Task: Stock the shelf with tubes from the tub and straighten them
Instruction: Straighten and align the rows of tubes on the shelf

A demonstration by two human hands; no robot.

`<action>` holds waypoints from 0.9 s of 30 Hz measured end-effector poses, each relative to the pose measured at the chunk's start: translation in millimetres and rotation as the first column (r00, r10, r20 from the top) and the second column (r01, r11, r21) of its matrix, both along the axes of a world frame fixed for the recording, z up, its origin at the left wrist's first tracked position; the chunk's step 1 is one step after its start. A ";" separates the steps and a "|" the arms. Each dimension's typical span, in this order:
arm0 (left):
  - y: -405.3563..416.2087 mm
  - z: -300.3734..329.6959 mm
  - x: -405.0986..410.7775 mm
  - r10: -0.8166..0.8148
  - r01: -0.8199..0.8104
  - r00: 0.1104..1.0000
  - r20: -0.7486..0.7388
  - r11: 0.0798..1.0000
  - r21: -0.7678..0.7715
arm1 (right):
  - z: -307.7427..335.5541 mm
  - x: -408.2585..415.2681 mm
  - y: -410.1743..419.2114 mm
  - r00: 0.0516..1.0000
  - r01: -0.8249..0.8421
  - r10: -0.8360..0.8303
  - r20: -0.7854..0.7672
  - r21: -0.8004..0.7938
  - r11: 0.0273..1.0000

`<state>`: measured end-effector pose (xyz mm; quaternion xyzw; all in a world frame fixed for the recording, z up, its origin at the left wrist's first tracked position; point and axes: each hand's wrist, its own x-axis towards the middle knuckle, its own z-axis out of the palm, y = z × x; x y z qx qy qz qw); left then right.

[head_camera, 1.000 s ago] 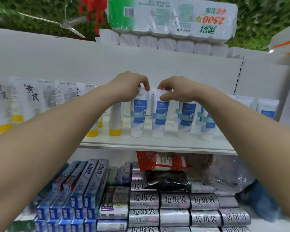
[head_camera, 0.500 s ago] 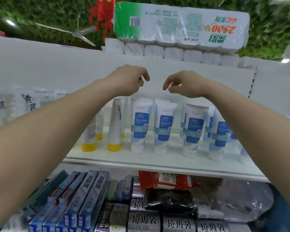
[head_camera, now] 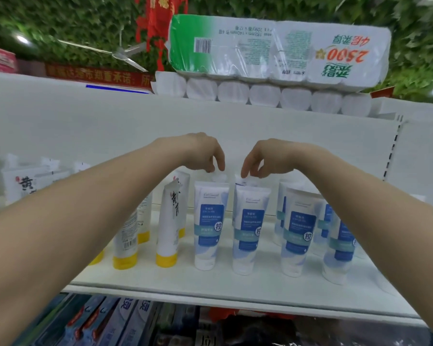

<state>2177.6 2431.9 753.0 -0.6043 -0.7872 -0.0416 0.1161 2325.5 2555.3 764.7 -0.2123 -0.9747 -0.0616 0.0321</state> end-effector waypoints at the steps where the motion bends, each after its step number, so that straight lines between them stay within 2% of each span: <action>1: 2.6 -0.4 -1.1 0.001 -0.001 1.000 -0.010 1.000 -0.005 | 0.1 -0.7 1.9 1.000 -0.004 0.004 -0.010 -0.021 1.000; 4: 9.8 -2.2 -4.3 -0.010 0.010 1.000 -0.024 1.000 -0.005 | -0.4 -3.4 6.8 0.999 -0.019 0.017 -0.036 -0.063 0.998; 9: 17.2 -7.8 -7.4 -0.027 0.027 0.999 -0.022 1.000 -0.004 | -4.6 -7.8 10.1 0.997 -0.039 0.037 -0.065 -0.037 0.999; 16: 25.7 -15.7 -5.8 -0.037 0.042 0.992 -0.120 0.999 0.034 | -10.1 -6.9 11.4 0.995 -0.030 0.026 -0.094 -0.040 0.999; 27: 26.3 -14.0 3.0 -0.010 0.015 0.997 -0.078 0.998 0.062 | -12.9 -5.4 12.8 0.992 0.002 -0.003 -0.126 -0.014 1.000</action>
